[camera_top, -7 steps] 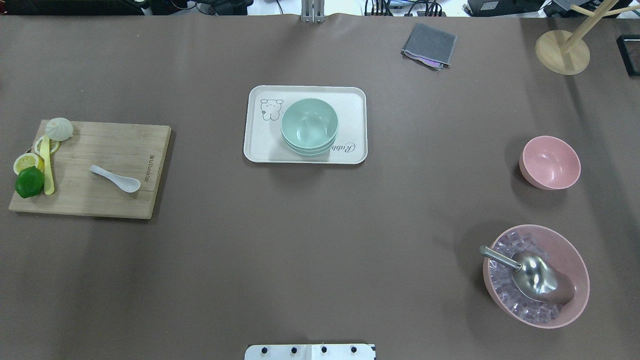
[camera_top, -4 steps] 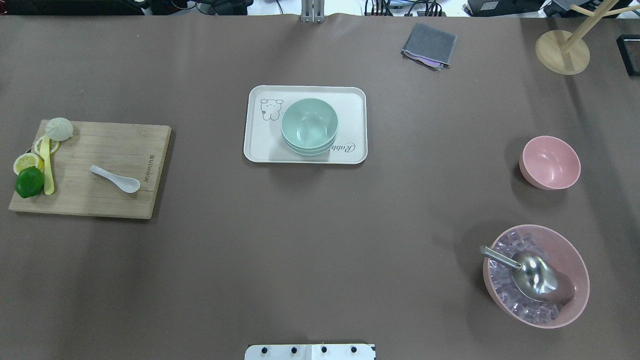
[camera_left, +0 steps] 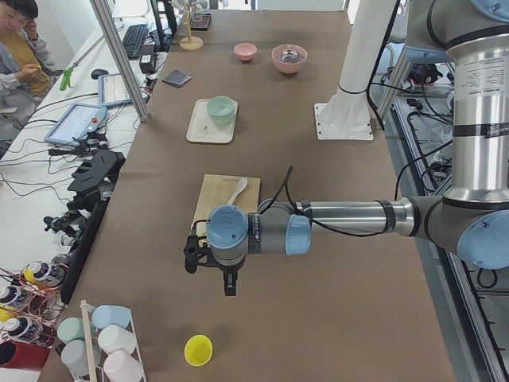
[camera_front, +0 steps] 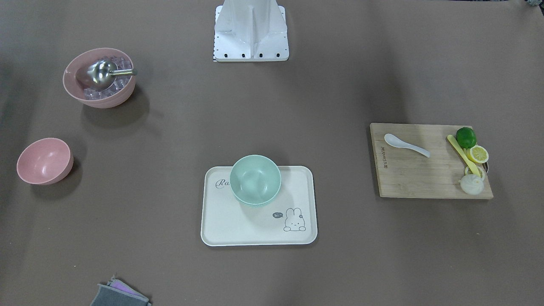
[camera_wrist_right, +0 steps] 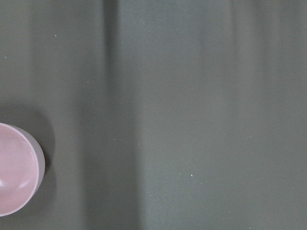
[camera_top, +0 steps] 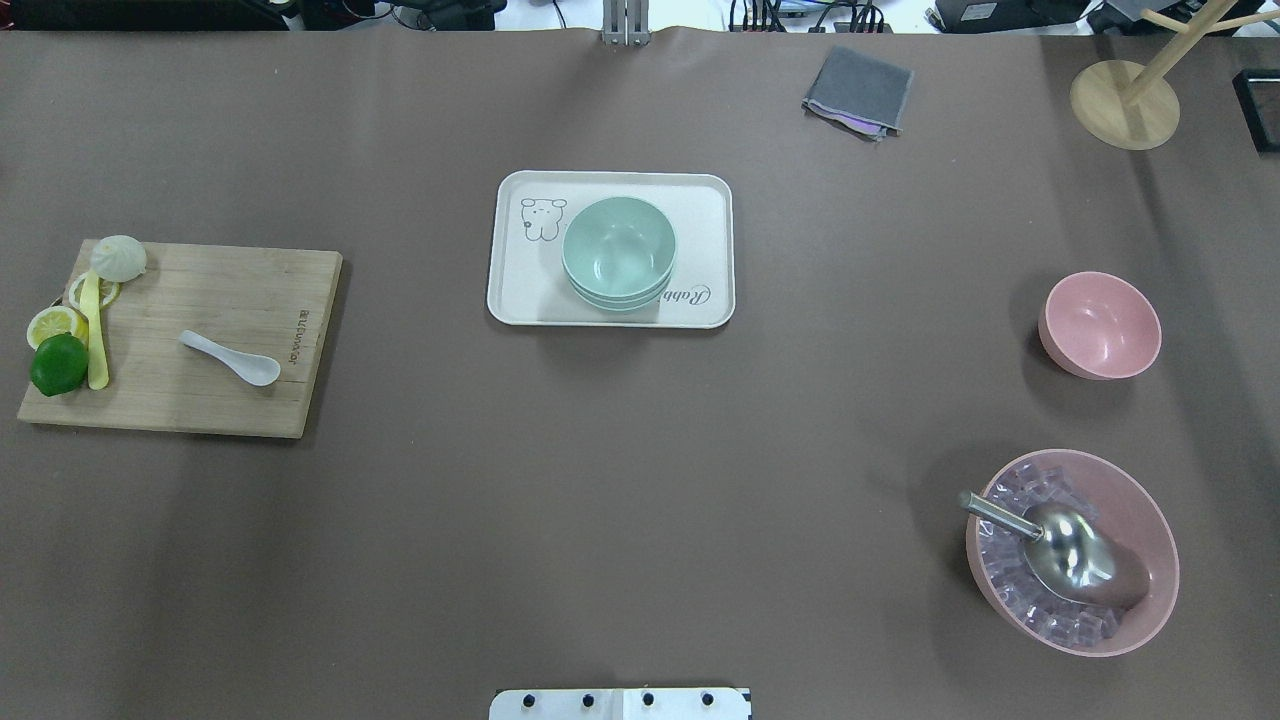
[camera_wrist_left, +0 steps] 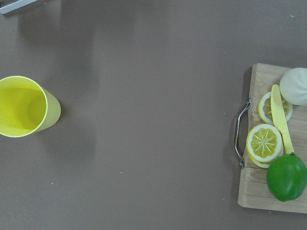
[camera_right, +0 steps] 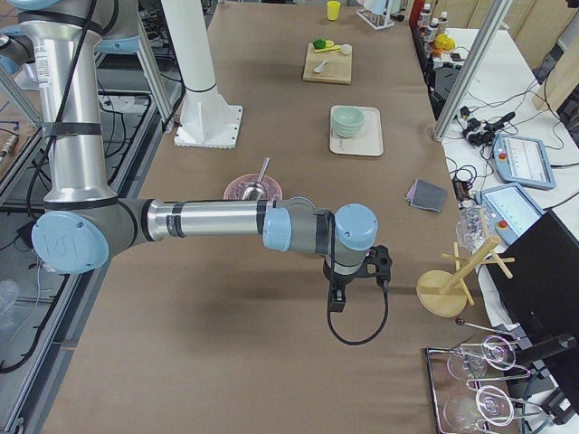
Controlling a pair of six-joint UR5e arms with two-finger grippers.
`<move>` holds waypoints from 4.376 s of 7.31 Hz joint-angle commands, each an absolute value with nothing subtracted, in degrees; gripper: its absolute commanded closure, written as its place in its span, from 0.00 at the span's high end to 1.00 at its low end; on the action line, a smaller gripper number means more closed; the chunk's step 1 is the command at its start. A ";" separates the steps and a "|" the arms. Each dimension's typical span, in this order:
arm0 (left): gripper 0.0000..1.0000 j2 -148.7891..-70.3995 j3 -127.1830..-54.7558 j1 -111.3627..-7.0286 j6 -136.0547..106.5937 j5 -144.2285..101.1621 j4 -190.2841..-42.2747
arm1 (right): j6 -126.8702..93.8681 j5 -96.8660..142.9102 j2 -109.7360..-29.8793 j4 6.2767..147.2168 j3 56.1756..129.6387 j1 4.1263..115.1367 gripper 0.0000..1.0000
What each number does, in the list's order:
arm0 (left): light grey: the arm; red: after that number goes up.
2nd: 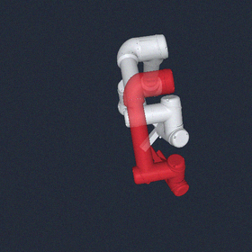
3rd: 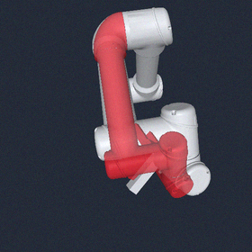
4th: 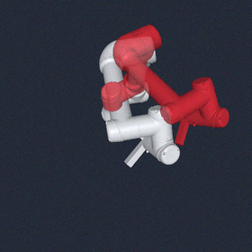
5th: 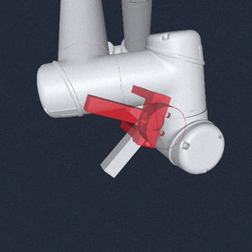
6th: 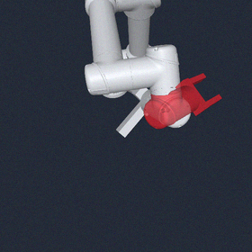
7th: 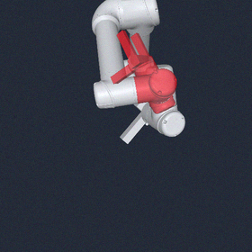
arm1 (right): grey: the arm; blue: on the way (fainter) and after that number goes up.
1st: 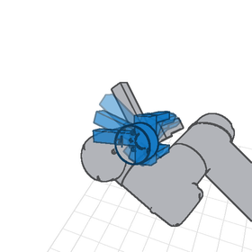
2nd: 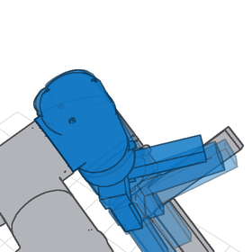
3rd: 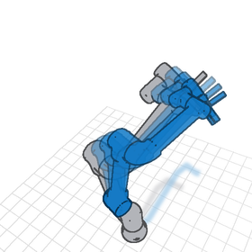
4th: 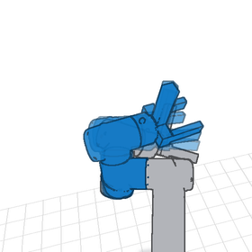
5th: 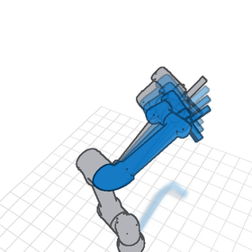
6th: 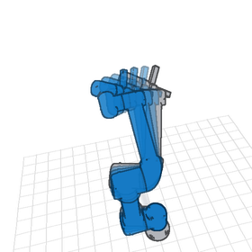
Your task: Stack pink bowl on green and place spoon
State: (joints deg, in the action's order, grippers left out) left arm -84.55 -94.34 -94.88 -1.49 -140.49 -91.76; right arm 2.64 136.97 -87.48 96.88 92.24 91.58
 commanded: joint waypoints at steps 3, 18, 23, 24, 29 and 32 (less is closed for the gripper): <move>0.98 -83.51 -98.16 -94.92 -1.50 -140.54 -91.76 | 2.72 138.34 -89.12 96.68 95.09 91.58 1.00; 0.98 -82.53 -100.11 -94.13 -5.01 -142.21 -95.27 | -35.93 129.38 -93.00 56.87 90.01 63.90 0.94; 0.98 -82.53 -100.11 -94.13 -5.01 -142.29 -95.27 | -45.32 130.25 -86.76 56.43 83.23 63.11 0.00; 0.98 -82.53 -100.11 -94.13 -5.10 -142.29 -95.27 | -45.70 133.21 -86.05 56.43 83.23 63.11 0.00; 0.98 -88.57 -99.93 -81.07 -33.79 -142.03 -99.55 | -67.74 139.57 -74.41 57.13 88.14 62.84 0.00; 0.98 -94.36 -98.88 -68.33 -56.00 -136.27 -104.85 | -86.89 134.94 -57.28 63.76 88.77 54.61 0.00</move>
State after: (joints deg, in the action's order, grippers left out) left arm -91.14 -99.25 -73.71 -46.42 -139.85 -103.58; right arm -80.21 137.41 -64.89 59.47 88.54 58.05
